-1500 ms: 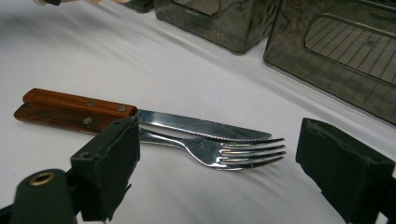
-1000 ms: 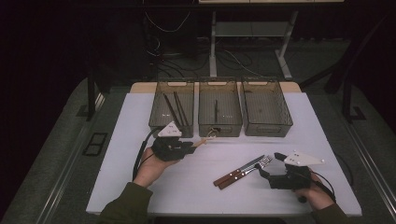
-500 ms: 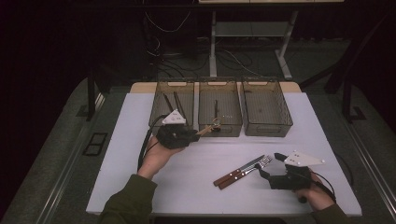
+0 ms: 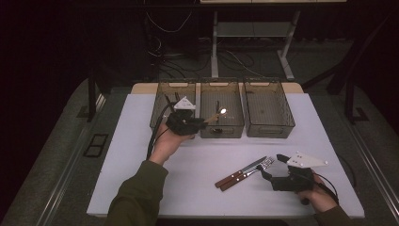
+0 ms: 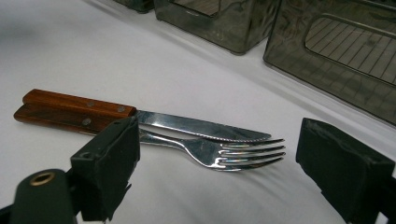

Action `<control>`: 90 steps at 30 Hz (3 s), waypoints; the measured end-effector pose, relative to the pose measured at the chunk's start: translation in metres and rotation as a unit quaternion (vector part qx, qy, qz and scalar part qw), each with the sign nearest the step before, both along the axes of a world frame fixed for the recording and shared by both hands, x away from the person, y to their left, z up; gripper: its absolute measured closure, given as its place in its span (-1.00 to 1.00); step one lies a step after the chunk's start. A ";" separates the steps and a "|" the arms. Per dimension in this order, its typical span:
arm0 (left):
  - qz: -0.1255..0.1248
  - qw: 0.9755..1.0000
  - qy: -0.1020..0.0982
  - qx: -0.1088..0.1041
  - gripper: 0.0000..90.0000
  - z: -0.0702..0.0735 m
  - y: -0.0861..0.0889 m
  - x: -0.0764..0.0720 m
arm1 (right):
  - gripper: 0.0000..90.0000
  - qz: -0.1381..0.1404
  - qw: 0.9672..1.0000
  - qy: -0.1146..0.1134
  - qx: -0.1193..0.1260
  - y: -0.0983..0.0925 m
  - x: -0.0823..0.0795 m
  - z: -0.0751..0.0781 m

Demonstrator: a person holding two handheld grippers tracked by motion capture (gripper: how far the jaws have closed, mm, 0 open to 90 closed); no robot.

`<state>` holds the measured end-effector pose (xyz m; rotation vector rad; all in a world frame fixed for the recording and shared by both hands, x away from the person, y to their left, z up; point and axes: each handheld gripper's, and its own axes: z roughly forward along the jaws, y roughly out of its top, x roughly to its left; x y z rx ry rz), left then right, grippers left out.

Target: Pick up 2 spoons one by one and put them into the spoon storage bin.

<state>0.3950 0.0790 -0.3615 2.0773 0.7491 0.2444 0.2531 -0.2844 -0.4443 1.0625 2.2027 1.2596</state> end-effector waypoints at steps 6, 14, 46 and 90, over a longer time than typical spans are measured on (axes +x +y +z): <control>0.014 1.000 0.006 0.004 0.64 0.000 -0.009 0.017 | -0.69 -0.001 1.000 0.000 0.000 0.000 0.000 0.000; 0.029 0.999 0.019 0.023 0.64 -0.002 -0.023 0.036 | -0.69 0.000 1.000 -0.002 0.000 0.000 -0.001 0.001; 0.038 0.993 0.058 0.100 0.58 -0.026 -0.068 0.067 | -0.69 0.008 1.000 -0.005 0.005 0.001 -0.002 0.002; -0.026 1.000 -0.005 -0.007 -0.45 -0.010 -0.008 -0.021 | -0.69 0.004 1.000 -0.001 0.000 0.001 -0.001 0.000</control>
